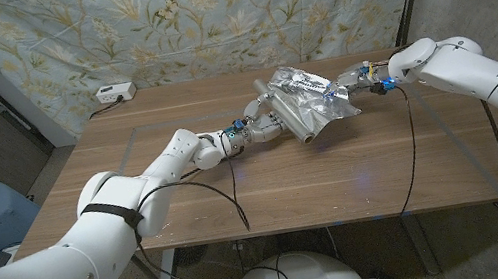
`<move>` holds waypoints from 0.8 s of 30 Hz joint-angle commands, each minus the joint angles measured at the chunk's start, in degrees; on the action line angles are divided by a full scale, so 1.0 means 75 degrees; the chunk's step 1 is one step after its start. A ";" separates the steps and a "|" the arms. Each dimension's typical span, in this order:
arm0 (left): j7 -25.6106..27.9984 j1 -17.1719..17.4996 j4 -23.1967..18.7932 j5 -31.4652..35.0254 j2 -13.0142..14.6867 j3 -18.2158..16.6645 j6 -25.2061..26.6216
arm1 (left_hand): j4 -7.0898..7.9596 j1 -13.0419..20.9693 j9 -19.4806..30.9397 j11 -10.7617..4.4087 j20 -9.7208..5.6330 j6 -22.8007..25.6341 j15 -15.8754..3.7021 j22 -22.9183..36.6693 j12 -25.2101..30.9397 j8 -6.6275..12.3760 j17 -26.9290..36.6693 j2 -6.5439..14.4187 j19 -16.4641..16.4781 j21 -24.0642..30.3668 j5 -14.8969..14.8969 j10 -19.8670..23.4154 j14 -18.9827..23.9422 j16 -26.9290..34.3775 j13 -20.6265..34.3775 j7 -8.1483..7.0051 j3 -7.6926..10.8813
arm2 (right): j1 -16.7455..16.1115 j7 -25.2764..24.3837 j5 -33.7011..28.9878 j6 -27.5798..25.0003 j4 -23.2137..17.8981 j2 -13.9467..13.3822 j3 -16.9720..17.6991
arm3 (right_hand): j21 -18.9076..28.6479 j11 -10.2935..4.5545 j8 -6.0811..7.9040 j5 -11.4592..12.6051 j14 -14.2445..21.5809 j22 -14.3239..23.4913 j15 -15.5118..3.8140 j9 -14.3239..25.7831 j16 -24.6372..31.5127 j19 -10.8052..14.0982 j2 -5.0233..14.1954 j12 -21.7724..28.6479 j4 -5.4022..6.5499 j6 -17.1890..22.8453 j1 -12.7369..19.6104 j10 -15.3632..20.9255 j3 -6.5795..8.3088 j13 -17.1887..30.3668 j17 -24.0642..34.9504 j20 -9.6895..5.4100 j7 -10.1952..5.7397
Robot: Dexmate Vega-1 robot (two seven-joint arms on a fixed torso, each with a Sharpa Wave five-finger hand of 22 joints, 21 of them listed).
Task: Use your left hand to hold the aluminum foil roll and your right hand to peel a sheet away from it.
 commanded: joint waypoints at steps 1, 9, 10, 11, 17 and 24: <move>-0.0074 -0.0007 0.0047 0.0143 -0.0074 -0.0061 0.0014 | -0.0019 -0.0056 -0.0012 0.0004 0.0065 0.0008 0.0022 0.0037 0.0013 0.0036 0.0016 -0.0014 0.0046 0.0008 -0.0037 0.0006 0.0027 -0.0012 0.0021 -0.0013 0.0018 | -0.0053 -0.0220 0.0088 -0.0341 -0.0274 -0.0138 0.0107 | 0.0107 -0.0024 -0.0021 -0.0037 0.0212 0.0032 -0.0554 0.0041 0.0062 0.0199 0.0054 0.0063 0.0079 0.0181 0.0086 0.0179 0.0007 0.0019 0.0005 -0.0049 0.0021; -0.0534 -0.0100 0.0272 0.0344 -0.0104 0.0071 -0.0065 | -0.0014 -0.0100 -0.0048 0.0012 0.0085 -0.0045 0.0069 0.0037 0.0008 0.0025 0.0000 -0.0024 0.0028 -0.0018 -0.0067 -0.0031 -0.0050 -0.0041 0.0016 0.0005 0.0003 | 0.0029 -0.0286 0.0106 -0.0600 -0.0438 -0.0284 0.0166 | 0.0219 -0.0014 -0.0070 -0.0046 0.0490 0.0035 -0.0617 0.0056 0.0093 0.0380 0.0120 0.0075 0.0095 0.0205 0.0149 0.0373 0.0007 0.0025 -0.0005 -0.0136 0.0083; -0.0551 -0.0106 0.0285 0.0356 -0.0108 0.0069 -0.0063 | -0.0022 -0.0105 -0.0056 -0.0015 0.0084 -0.0067 0.0081 0.0037 0.0003 0.0019 -0.0008 -0.0038 0.0015 -0.0027 -0.0074 -0.0049 -0.0053 -0.0044 0.0014 -0.0005 -0.0002 | 0.0050 -0.0249 0.0089 -0.0580 -0.0442 -0.0314 0.0153 | 0.0223 -0.0023 -0.0072 -0.0047 0.0491 0.0035 -0.0610 0.0057 0.0086 0.0383 0.0128 0.0073 0.0103 0.0207 0.0145 0.0376 0.0007 0.0025 -0.0008 -0.0137 0.0091; -0.0562 -0.0112 0.0294 0.0373 -0.0111 0.0073 -0.0060 | -0.0017 -0.0112 -0.0064 -0.0004 0.0094 -0.0103 0.0091 0.0037 0.0003 0.0008 -0.0010 -0.0027 -0.0010 -0.0040 -0.0080 -0.0055 -0.0063 -0.0045 0.0013 -0.0016 -0.0001 | 0.0079 -0.0236 0.0089 -0.0635 -0.0452 -0.0325 0.0146 | 0.0226 -0.0019 -0.0078 -0.0049 0.0503 0.0035 -0.0601 0.0059 0.0083 0.0382 0.0134 0.0067 0.0111 0.0205 0.0140 0.0378 0.0003 0.0026 -0.0009 -0.0138 0.0098; -0.0593 -0.0070 0.0245 0.0410 -0.0114 0.0056 -0.0010 | -0.0033 -0.0124 -0.0087 0.0019 0.0111 -0.0119 0.0099 0.0037 -0.0001 0.0014 -0.0030 -0.0043 0.0006 -0.0050 -0.0100 -0.0080 -0.0065 -0.0048 0.0006 -0.0047 -0.0004 | 0.0163 -0.0247 0.0030 -0.0849 -0.0533 -0.0425 0.0126 | 0.0254 -0.0073 -0.0103 -0.0053 0.0527 0.0034 -0.0609 0.0065 0.0056 0.0402 0.0152 0.0035 0.0117 0.0212 0.0158 0.0375 -0.0005 0.0028 -0.0010 -0.0149 0.0114; -0.0609 -0.0020 0.0219 0.0399 -0.0127 0.0013 0.0000 | -0.0029 -0.0150 -0.0119 0.0021 0.0118 -0.0191 0.0115 0.0037 -0.0007 0.0005 -0.0043 -0.0024 0.0008 -0.0070 -0.0129 -0.0119 -0.0089 -0.0052 -0.0005 -0.0065 -0.0005 | 0.0210 -0.0362 -0.0003 -0.1124 -0.0630 -0.0491 0.0138 | 0.0287 -0.0002 -0.0127 -0.0056 0.0552 0.0033 -0.0608 0.0071 0.0039 0.0442 0.0175 0.0022 0.0120 0.0216 0.0181 0.0411 -0.0011 0.0032 -0.0003 -0.0172 0.0115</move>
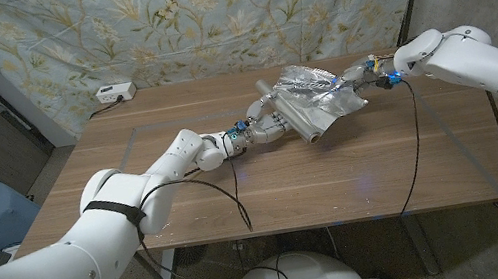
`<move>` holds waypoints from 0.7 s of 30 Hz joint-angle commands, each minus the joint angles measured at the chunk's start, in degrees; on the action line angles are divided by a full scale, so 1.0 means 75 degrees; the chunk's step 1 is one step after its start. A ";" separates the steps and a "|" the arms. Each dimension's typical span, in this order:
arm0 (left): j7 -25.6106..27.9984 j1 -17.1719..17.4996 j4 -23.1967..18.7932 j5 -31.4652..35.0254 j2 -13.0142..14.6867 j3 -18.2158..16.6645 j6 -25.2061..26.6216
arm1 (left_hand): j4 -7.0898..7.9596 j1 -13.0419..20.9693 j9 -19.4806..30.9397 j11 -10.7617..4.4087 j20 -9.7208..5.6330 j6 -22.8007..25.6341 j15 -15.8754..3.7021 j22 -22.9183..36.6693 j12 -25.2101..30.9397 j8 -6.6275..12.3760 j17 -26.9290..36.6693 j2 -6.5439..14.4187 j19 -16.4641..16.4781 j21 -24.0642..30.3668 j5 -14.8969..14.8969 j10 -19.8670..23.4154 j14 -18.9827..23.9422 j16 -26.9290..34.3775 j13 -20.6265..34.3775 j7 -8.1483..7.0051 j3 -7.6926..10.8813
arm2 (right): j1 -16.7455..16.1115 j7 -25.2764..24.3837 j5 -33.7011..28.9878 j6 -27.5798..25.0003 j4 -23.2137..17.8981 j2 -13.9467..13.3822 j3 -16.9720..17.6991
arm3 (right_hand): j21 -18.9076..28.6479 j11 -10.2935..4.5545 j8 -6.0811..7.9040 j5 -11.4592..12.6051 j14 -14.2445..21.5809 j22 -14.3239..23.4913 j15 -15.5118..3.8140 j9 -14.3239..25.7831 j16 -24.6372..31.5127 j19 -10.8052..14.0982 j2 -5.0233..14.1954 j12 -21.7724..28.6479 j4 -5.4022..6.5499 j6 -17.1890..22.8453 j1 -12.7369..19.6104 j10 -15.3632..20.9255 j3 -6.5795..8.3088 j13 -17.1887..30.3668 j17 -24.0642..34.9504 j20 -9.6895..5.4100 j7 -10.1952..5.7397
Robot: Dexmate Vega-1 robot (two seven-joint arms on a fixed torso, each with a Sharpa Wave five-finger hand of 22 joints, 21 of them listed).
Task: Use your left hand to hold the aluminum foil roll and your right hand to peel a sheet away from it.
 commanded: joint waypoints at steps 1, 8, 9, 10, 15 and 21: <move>-0.0098 0.0049 0.0015 0.0051 -0.0025 -0.0031 0.0040 | -0.0034 -0.0057 -0.0014 0.0007 0.0056 -0.0069 0.0011 0.0035 -0.0007 0.0005 -0.0011 -0.0003 0.0036 0.0019 -0.0027 -0.0022 0.0009 0.0006 -0.0008 -0.0028 -0.0007 | 0.0124 -0.0137 -0.0081 -0.0468 -0.0174 -0.0142 0.0011 | 0.0062 0.0038 -0.0035 0.0007 0.0093 0.0034 -0.0436 0.0034 -0.0021 0.0059 0.0098 -0.0025 0.0018 0.0034 0.0040 0.0083 0.0026 0.0033 0.0021 -0.0038 0.0019; -0.0145 0.0037 0.0100 0.0055 -0.0048 -0.0059 0.0065 | -0.0035 -0.0075 -0.0043 -0.0009 0.0060 -0.0115 0.0015 0.0036 -0.0007 0.0008 -0.0025 0.0015 0.0044 0.0001 -0.0054 -0.0050 0.0009 0.0011 -0.0016 -0.0057 -0.0004 | 0.0243 -0.0129 -0.0113 -0.0725 -0.0261 -0.0196 -0.0041 | 0.0088 0.0008 -0.0066 0.0002 0.0115 0.0031 -0.0427 0.0041 -0.0040 0.0078 0.0117 -0.0051 0.0030 0.0022 0.0049 0.0093 0.0012 0.0037 0.0030 -0.0049 0.0033; -0.0159 0.0032 0.0112 0.0065 -0.0051 -0.0056 0.0058 | -0.0039 -0.0080 -0.0046 -0.0006 0.0049 -0.0112 0.0007 0.0035 -0.0007 0.0012 -0.0029 0.0003 0.0048 0.0000 -0.0058 -0.0055 0.0012 0.0011 -0.0017 -0.0071 -0.0009 | 0.0261 -0.0138 -0.0106 -0.0784 -0.0278 -0.0202 -0.0034 | 0.0092 -0.0011 -0.0067 0.0002 0.0118 0.0031 -0.0426 0.0042 -0.0044 0.0078 0.0117 -0.0052 0.0030 0.0032 0.0052 0.0106 0.0009 0.0038 0.0032 -0.0052 0.0038; -0.0173 0.0031 0.0119 0.0069 -0.0054 -0.0058 0.0052 | -0.0034 -0.0085 -0.0049 -0.0001 0.0052 -0.0118 0.0013 0.0035 -0.0008 0.0011 -0.0028 0.0012 0.0049 -0.0002 -0.0060 -0.0059 0.0008 0.0011 -0.0017 -0.0065 -0.0008 | 0.0281 -0.0145 -0.0103 -0.0838 -0.0296 -0.0212 -0.0030 | 0.0093 0.0005 -0.0069 0.0001 0.0119 0.0031 -0.0427 0.0043 -0.0046 0.0078 0.0117 -0.0058 0.0030 0.0033 0.0053 0.0097 0.0007 0.0038 0.0033 -0.0053 0.0024; -0.0188 0.0007 0.0178 0.0081 -0.0072 -0.0083 0.0046 | -0.0035 -0.0092 -0.0065 -0.0014 0.0060 -0.0140 0.0022 0.0036 -0.0008 0.0013 -0.0037 0.0026 0.0041 -0.0017 -0.0074 -0.0078 0.0003 0.0011 -0.0023 -0.0068 -0.0003 | 0.0396 -0.0175 -0.0148 -0.1043 -0.0357 -0.0276 -0.0045 | 0.0112 0.0004 -0.0087 -0.0001 0.0129 0.0028 -0.0416 0.0047 -0.0069 0.0091 0.0125 -0.0070 0.0040 0.0041 0.0054 0.0123 -0.0004 0.0042 0.0034 -0.0058 0.0027; -0.0196 0.0001 0.0215 0.0094 -0.0085 -0.0110 0.0069 | -0.0037 -0.0110 -0.0084 -0.0019 0.0055 -0.0131 0.0015 0.0037 -0.0001 0.0030 -0.0050 0.0030 0.0049 -0.0030 -0.0092 -0.0084 0.0005 0.0013 -0.0028 -0.0079 -0.0003 | 0.0534 -0.0140 -0.0206 -0.1181 -0.0312 -0.0303 -0.0108 | 0.0136 0.0015 -0.0106 0.0000 0.0169 0.0025 -0.0431 0.0052 -0.0077 0.0112 0.0133 -0.0098 0.0036 0.0047 0.0074 0.0112 -0.0010 0.0045 0.0039 -0.0073 0.0049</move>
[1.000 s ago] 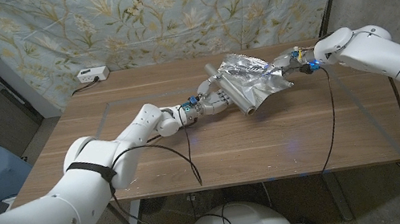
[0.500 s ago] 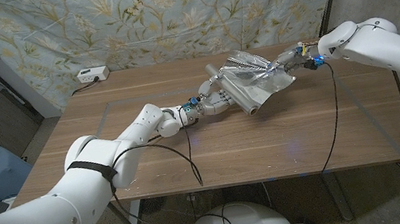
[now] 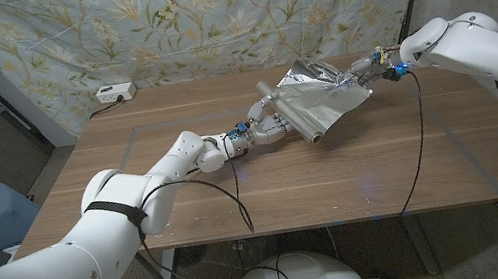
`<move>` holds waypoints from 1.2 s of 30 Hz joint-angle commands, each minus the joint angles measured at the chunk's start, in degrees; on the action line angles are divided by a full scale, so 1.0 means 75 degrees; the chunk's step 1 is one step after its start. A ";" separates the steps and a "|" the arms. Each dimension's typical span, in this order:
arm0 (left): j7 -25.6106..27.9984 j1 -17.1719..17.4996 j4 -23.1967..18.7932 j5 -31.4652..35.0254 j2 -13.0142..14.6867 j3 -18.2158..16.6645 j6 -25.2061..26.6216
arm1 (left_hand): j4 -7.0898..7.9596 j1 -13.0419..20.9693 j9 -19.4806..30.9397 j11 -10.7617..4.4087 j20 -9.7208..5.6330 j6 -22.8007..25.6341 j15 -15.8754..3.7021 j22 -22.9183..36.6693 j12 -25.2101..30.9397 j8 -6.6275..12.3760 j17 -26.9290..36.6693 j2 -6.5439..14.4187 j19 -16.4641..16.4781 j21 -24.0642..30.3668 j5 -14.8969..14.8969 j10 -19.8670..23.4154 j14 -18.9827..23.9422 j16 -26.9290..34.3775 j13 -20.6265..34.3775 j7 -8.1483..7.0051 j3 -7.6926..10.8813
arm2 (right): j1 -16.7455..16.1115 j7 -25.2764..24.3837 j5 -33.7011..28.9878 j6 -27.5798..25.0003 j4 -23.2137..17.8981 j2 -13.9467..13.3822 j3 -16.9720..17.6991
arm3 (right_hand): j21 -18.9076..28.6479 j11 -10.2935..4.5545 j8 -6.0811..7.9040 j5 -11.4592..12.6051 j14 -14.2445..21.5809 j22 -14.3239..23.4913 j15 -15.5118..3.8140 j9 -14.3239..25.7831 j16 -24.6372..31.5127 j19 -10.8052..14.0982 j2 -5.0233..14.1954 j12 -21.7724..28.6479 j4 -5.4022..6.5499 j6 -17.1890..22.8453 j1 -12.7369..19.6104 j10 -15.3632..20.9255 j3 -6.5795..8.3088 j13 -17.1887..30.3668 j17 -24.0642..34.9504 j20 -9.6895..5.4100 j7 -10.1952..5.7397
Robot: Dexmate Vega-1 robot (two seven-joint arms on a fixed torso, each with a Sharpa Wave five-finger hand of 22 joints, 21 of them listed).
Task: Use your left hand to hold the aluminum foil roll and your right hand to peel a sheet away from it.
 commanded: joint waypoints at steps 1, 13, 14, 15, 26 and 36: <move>-0.0052 -0.0025 0.0097 0.0034 -0.0034 -0.0054 0.0038 | -0.0044 -0.0080 -0.0015 -0.0010 0.0011 -0.0034 0.0000 0.0036 0.0003 0.0033 0.0014 -0.0006 0.0011 0.0030 -0.0011 -0.0052 0.0022 0.0015 0.0007 0.0008 -0.0003 | 0.0239 0.0013 -0.0112 -0.0337 -0.0014 -0.0097 -0.0096 | 0.0055 -0.0016 -0.0025 0.0054 0.0121 0.0026 -0.0406 0.0020 -0.0027 0.0075 0.0069 -0.0034 0.0038 0.0052 0.0002 0.0055 -0.0012 0.0017 0.0021 -0.0034 0.0048; -0.0093 -0.0086 0.0224 0.0100 -0.0038 -0.0097 -0.0004 | -0.0053 -0.0100 -0.0047 0.0006 0.0012 -0.0037 0.0003 0.0037 0.0020 0.0048 -0.0009 0.0003 0.0032 0.0009 -0.0041 -0.0044 0.0028 0.0019 -0.0004 0.0011 0.0005 | 0.0359 0.0020 -0.0178 -0.0383 0.0151 -0.0066 -0.0151 | 0.0076 -0.0004 -0.0053 0.0055 0.0125 0.0021 -0.0408 0.0026 -0.0071 0.0068 0.0077 -0.0071 0.0039 0.0070 0.0022 0.0057 -0.0023 0.0022 0.0024 -0.0051 0.0040; -0.0088 -0.0085 0.0216 0.0108 -0.0032 -0.0096 -0.0001 | -0.0055 -0.0100 -0.0048 0.0004 0.0009 -0.0038 0.0006 0.0037 0.0022 0.0048 -0.0011 0.0002 0.0034 0.0008 -0.0042 -0.0042 0.0024 0.0017 -0.0004 0.0016 0.0006 | 0.0369 0.0015 -0.0185 -0.0394 0.0162 -0.0061 -0.0155 | 0.0078 -0.0011 -0.0058 0.0054 0.0127 0.0021 -0.0405 0.0027 -0.0073 0.0068 0.0077 -0.0072 0.0040 0.0065 0.0022 0.0064 -0.0026 0.0022 0.0025 -0.0053 0.0044; -0.0082 -0.0089 0.0229 0.0106 -0.0029 -0.0108 0.0005 | -0.0051 -0.0104 -0.0051 0.0009 0.0009 -0.0043 0.0010 0.0037 0.0022 0.0048 -0.0011 0.0010 0.0034 0.0006 -0.0045 -0.0045 0.0020 0.0018 -0.0005 0.0020 0.0006 | 0.0390 0.0009 -0.0204 -0.0398 0.0185 -0.0058 -0.0161 | 0.0079 -0.0008 -0.0060 0.0054 0.0126 0.0021 -0.0404 0.0028 -0.0075 0.0068 0.0076 -0.0075 0.0040 0.0064 0.0021 0.0062 -0.0028 0.0022 0.0025 -0.0054 0.0045; -0.0089 -0.0083 0.0241 0.0131 -0.0015 -0.0145 0.0006 | -0.0071 -0.0110 -0.0077 -0.0001 0.0006 -0.0024 -0.0003 0.0037 0.0034 0.0066 -0.0032 0.0008 0.0032 -0.0022 -0.0072 -0.0040 0.0030 0.0025 -0.0017 -0.0002 0.0010 | 0.0513 0.0024 -0.0322 -0.0506 0.0215 -0.0084 -0.0212 | 0.0106 -0.0052 -0.0094 0.0054 0.0176 0.0015 -0.0413 0.0036 -0.0093 0.0064 0.0087 -0.0109 0.0037 0.0085 0.0053 0.0093 -0.0049 0.0028 0.0047 -0.0065 0.0043; -0.0086 -0.0023 0.0108 0.0141 0.0029 -0.0138 0.0074 | -0.0071 -0.0125 -0.0097 0.0008 0.0012 -0.0027 -0.0003 0.0039 0.0037 0.0072 -0.0044 0.0023 0.0034 -0.0045 -0.0095 -0.0050 0.0015 0.0026 -0.0031 0.0013 0.0012 | 0.0540 -0.0021 -0.0348 -0.0663 0.0134 -0.0154 -0.0174 | 0.0132 -0.0015 -0.0126 0.0055 0.0204 0.0012 -0.0418 0.0043 -0.0124 0.0069 0.0094 -0.0147 0.0037 0.0093 0.0078 0.0100 -0.0061 0.0034 0.0054 -0.0073 0.0053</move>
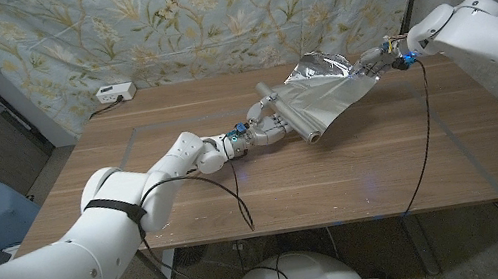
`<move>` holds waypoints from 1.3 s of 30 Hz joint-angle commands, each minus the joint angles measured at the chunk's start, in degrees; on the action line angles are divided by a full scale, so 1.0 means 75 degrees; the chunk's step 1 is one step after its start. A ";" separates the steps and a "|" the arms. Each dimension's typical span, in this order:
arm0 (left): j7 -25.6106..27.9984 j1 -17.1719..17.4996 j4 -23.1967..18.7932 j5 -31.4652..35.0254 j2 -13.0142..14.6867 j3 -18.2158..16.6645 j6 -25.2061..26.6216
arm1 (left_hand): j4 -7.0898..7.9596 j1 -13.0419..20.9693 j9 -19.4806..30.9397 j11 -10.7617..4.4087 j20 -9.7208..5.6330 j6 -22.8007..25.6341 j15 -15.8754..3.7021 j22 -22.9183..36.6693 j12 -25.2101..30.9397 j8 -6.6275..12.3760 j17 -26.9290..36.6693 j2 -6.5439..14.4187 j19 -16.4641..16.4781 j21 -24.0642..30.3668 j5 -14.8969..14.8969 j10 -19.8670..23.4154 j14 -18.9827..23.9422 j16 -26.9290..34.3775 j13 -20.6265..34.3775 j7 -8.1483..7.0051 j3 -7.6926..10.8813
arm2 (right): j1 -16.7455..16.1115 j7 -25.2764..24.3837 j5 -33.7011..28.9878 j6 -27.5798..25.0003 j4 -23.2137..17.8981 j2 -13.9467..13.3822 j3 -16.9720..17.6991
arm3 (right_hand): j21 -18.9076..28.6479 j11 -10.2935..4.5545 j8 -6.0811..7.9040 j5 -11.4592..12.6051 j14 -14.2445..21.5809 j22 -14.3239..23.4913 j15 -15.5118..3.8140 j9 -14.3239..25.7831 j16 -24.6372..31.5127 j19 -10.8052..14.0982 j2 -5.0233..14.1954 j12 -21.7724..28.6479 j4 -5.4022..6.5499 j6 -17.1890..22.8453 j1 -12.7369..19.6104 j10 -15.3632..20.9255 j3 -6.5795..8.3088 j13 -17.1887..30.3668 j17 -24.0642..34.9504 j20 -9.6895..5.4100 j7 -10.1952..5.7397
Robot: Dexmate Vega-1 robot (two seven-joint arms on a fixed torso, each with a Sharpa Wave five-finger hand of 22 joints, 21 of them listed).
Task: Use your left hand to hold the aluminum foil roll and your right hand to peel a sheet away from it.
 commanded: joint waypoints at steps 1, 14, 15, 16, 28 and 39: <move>0.0027 0.0076 -0.0151 -0.0006 0.0054 -0.0023 0.0090 | -0.0050 -0.0060 0.0008 -0.0010 0.0012 -0.0029 -0.0004 0.0036 0.0035 0.0051 -0.0010 0.0007 0.0042 0.0016 -0.0012 0.0013 0.0014 0.0025 0.0004 0.0007 -0.0014 | 0.0061 -0.0026 -0.0070 -0.0170 -0.0059 -0.0092 0.0009 | 0.0046 0.0016 -0.0013 0.0042 0.0077 0.0012 -0.0366 0.0047 -0.0031 0.0027 0.0058 -0.0031 0.0000 0.0073 0.0052 0.0036 -0.0020 0.0035 0.0017 -0.0035 0.0023; 0.0278 0.0351 -0.0658 -0.0222 0.0139 -0.0038 0.0223 | -0.0054 -0.0075 -0.0013 0.0005 0.0012 -0.0032 -0.0002 0.0037 0.0037 0.0056 -0.0026 0.0018 0.0051 -0.0010 -0.0037 -0.0002 0.0025 0.0035 -0.0011 0.0014 -0.0008 | 0.0008 -0.0166 -0.0045 -0.0298 -0.0183 -0.0183 0.0122 | 0.0085 0.0040 -0.0051 0.0042 0.0135 0.0008 -0.0379 0.0057 -0.0063 0.0037 0.0067 -0.0073 0.0001 0.0100 0.0085 0.0062 -0.0041 0.0050 0.0031 -0.0049 0.0037; 0.0309 0.0370 -0.0694 -0.0244 0.0143 -0.0038 0.0240 | -0.0053 -0.0074 -0.0015 0.0013 0.0015 -0.0037 0.0001 0.0037 0.0037 0.0055 -0.0027 0.0027 0.0050 -0.0013 -0.0039 -0.0007 0.0018 0.0033 -0.0011 0.0019 -0.0004 | -0.0005 -0.0176 -0.0038 -0.0292 -0.0193 -0.0192 0.0133 | 0.0086 0.0043 -0.0054 0.0042 0.0136 0.0008 -0.0378 0.0058 -0.0065 0.0037 0.0069 -0.0072 0.0002 0.0097 0.0085 0.0070 -0.0042 0.0050 0.0032 -0.0053 0.0038; 0.0327 0.0389 -0.0731 -0.0261 0.0147 -0.0034 0.0244 | -0.0052 -0.0074 -0.0016 0.0013 0.0017 -0.0034 -0.0001 0.0037 0.0038 0.0056 -0.0027 0.0030 0.0047 -0.0015 -0.0039 -0.0006 0.0022 0.0036 -0.0011 0.0011 -0.0003 | -0.0022 -0.0169 -0.0028 -0.0257 -0.0197 -0.0207 0.0145 | 0.0090 0.0022 -0.0055 0.0043 0.0142 0.0008 -0.0386 0.0058 -0.0067 0.0040 0.0071 -0.0071 -0.0001 0.0100 0.0092 0.0081 -0.0040 0.0051 0.0032 -0.0058 0.0036; 0.0446 0.0453 -0.0881 -0.0400 0.0155 0.0064 0.0247 | -0.0059 -0.0084 -0.0031 0.0064 0.0016 -0.0037 0.0005 0.0038 0.0049 0.0059 -0.0043 0.0041 0.0050 -0.0042 -0.0061 -0.0013 0.0018 0.0038 -0.0014 0.0014 0.0006 | -0.0210 -0.0291 0.0147 -0.0208 -0.0283 -0.0296 0.0332 | 0.0131 0.0013 -0.0103 0.0043 0.0183 0.0004 -0.0383 0.0069 -0.0112 0.0040 0.0078 -0.0098 0.0000 0.0114 0.0134 0.0118 -0.0063 0.0089 0.0047 -0.0069 0.0037; 0.0344 0.0350 -0.0681 -0.0367 0.0100 0.0159 0.0163 | -0.0084 -0.0081 -0.0044 0.0045 0.0012 -0.0010 -0.0004 0.0039 0.0060 0.0073 -0.0064 0.0022 0.0064 -0.0062 -0.0082 -0.0014 0.0026 0.0042 -0.0018 0.0001 0.0007 | -0.0233 -0.0143 0.0405 0.0005 -0.0137 -0.0365 0.0514 | 0.0090 0.0159 -0.0281 0.0028 -0.0126 -0.0015 -0.0204 0.0084 -0.0389 -0.0197 -0.0051 -0.0330 0.0216 -0.0125 -0.0253 -0.0208 -0.0287 0.0096 0.0017 0.0048 0.0034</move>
